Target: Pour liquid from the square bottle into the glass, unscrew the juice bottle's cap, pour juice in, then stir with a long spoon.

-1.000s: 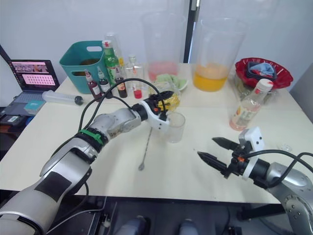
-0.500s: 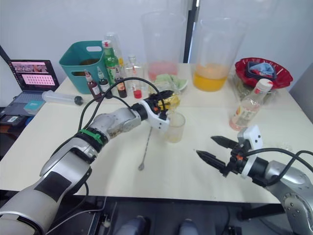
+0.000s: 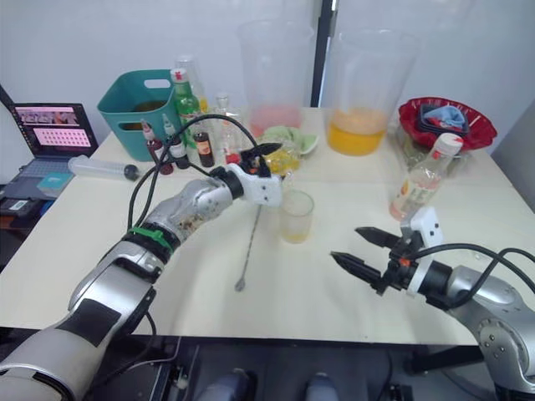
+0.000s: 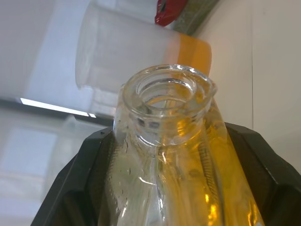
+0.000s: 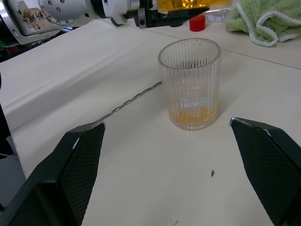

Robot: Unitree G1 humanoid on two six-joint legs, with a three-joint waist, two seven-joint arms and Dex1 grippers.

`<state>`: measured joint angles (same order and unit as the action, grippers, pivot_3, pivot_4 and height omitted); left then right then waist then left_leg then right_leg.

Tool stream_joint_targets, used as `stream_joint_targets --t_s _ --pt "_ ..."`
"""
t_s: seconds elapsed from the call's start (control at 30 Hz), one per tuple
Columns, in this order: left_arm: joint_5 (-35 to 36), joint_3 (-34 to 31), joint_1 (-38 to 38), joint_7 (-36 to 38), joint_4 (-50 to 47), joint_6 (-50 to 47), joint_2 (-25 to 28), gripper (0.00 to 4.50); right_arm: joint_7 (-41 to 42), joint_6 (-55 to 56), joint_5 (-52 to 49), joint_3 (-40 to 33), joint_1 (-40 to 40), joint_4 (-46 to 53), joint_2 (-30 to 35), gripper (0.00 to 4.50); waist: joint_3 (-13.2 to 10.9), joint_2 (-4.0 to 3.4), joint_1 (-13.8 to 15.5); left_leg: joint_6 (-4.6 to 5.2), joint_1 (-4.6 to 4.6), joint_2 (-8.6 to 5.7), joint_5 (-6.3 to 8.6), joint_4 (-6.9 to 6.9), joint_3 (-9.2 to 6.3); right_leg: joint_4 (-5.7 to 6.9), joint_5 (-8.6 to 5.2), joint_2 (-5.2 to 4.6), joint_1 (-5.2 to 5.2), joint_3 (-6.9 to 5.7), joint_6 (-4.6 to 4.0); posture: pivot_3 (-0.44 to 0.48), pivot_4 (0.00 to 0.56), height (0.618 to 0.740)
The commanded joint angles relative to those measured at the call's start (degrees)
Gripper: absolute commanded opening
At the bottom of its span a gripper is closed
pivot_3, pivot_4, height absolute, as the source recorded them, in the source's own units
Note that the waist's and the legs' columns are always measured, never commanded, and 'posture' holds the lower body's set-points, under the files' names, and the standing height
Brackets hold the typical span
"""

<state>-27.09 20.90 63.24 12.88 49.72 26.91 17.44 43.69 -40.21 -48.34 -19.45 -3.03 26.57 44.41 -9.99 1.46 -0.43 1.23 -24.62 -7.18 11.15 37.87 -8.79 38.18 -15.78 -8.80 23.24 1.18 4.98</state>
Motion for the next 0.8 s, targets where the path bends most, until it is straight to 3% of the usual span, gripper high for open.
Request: stream_joint_targets --t_s 0.03,0.17,0.4,0.57,0.8 --pt "13.2 -8.9 -0.2 7.6 -6.4 -8.2 -1.3 2.81 1.0 0.0 -0.1 0.0 -1.6 0.2 1.2 4.5 0.0 0.0 -0.3 0.0 0.0 0.0 0.0 0.0 -0.01 0.0 0.0 0.0 0.0 0.0 0.0 0.0 0.15 0.74" --pt "20.5 -15.2 -2.3 10.9 -9.2 -18.8 -1.4 2.81 1.3 0.0 -0.1 0.9 -3.1 -0.5 1.4 4.5 0.0 0.0 -0.6 0.0 0.0 0.0 0.0 0.01 -0.03 0.04 0.0 0.0 0.01 -0.02 0.0 0.0 0.15 0.74" --pt "29.4 -25.3 -3.1 8.5 -11.2 -35.3 -0.4 2.81 2.0 -0.7 -0.4 2.3 -5.3 -1.1 1.4 4.5 0.0 0.0 -0.7 -0.02 0.0 0.01 -0.01 0.02 -0.05 0.07 0.0 0.0 0.02 -0.02 0.0 0.0 0.15 0.74" --pt "32.3 -28.1 -5.6 7.3 -15.7 -44.3 -0.4 2.81 2.2 -1.1 -0.4 3.3 -6.7 -1.5 1.2 4.5 0.0 0.01 -0.3 -0.05 0.0 0.0 -0.03 0.05 -0.06 0.07 0.01 0.0 -0.01 -0.02 -0.01 0.0 0.15 0.74" --pt "33.5 -29.2 -10.0 4.5 -20.6 -49.0 -0.7 2.81 2.3 -1.2 -0.3 3.8 -7.5 -1.8 0.9 4.5 0.0 0.04 -0.3 -0.07 -0.01 0.01 -0.04 0.07 -0.08 0.05 0.03 0.0 -0.01 -0.02 -0.04 0.0 0.15 0.74"
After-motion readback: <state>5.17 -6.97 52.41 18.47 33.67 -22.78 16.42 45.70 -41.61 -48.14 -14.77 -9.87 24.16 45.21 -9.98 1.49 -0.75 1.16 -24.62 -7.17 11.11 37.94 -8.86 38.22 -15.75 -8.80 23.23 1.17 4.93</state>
